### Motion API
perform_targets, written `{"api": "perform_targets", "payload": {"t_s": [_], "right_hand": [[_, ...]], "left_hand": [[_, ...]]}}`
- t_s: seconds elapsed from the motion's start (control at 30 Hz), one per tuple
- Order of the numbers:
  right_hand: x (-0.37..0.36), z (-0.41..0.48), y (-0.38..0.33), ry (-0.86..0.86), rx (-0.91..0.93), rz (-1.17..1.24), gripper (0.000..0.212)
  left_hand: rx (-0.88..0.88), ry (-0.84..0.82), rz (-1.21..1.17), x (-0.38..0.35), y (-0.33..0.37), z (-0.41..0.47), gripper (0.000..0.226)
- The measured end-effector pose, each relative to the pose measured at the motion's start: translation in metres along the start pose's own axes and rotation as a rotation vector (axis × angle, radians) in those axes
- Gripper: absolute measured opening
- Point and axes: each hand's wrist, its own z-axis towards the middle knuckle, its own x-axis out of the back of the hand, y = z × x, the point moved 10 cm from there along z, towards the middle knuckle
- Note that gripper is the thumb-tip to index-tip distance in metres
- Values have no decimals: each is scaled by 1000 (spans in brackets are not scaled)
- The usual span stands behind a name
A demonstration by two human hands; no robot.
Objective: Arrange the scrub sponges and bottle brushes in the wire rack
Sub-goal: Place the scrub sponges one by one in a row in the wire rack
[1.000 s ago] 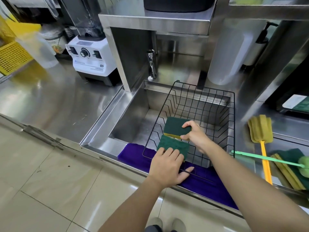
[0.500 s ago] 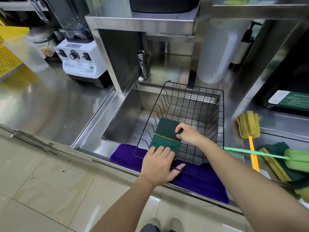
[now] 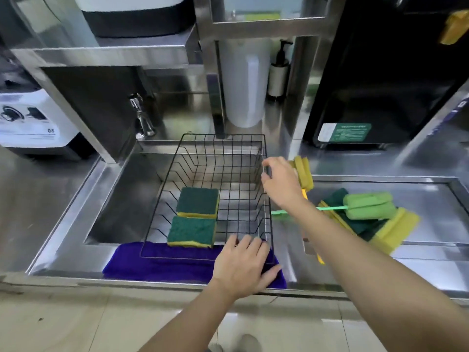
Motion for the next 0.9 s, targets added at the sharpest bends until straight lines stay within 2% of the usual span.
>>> {"api": "perform_targets", "payload": {"t_s": [0.1,0.17,0.2,0.33,0.47,0.63,0.7,0.8,0.9], "right_hand": [[42,-1,46,158,-145,-116,31],[60,-6,79,177,-279,-183,37],[61,-9,96,119,-350,-222,43],[48,-22,146,-293,-527,-354,67],[37,-31,157,-453,-528,-460,70],[37,-34,152,-358,-466,-763,50],[39,-34,149,-337,-457,-800,50],[60,-28,144,-206,-498,-673,57],[86,-22,145,-41,-602,-342,72]], "left_hand": [[0,2,-34,-1,0,0,46],[1,2,-61,-2,0,0,46],[6,2,-72,-1,0,1,46],[16,-6,-98,-2,-1,2,47],[-1,-7,-95,-1,1,-1,46],[35,-30,-86,0,-2,0,48],[34,-45,-78,-1,-3,-1,48],[41,-45,-71,0,-4,-1,49],[-5,-4,-45,3,-2,-4,50]]}}
